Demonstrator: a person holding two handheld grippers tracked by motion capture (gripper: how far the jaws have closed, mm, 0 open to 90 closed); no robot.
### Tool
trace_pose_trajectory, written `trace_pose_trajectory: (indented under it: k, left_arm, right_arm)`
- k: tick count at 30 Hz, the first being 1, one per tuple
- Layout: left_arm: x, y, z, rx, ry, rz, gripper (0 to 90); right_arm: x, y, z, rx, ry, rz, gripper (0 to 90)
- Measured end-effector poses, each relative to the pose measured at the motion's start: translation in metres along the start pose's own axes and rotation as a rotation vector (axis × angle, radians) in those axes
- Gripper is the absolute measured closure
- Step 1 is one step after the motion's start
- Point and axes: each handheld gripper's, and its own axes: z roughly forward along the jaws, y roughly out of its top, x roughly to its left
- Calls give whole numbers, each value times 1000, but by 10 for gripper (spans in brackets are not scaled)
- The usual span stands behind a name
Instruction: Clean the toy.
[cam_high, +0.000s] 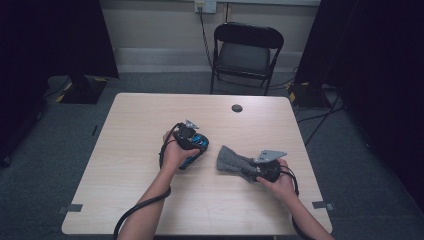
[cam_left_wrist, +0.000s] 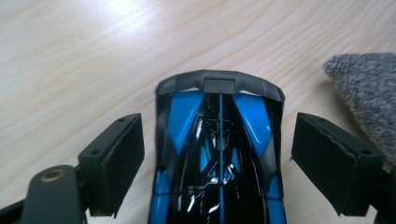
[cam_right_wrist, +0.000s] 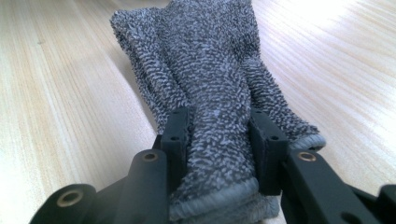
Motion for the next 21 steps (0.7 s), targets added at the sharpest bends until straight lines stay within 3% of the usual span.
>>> trace_pose_trajectory:
  k: [5,7,10,21]
  left_arm:
    - [-1,-6,12,20,20,-14,179]
    - [0,-7,15,7,30,-10,163]
    - [0,-6,17,-11,33,-42,166]
    - [-2,-4,16,1,34,2,249]
  right_arm:
    - [0,0,0,-2,-3,-1,634]
    - [1,0,0,-1,-6,-2,633]
    - [1,0,0,0,-6,1,633]
    - [1,0,0,1,-10,7,633]
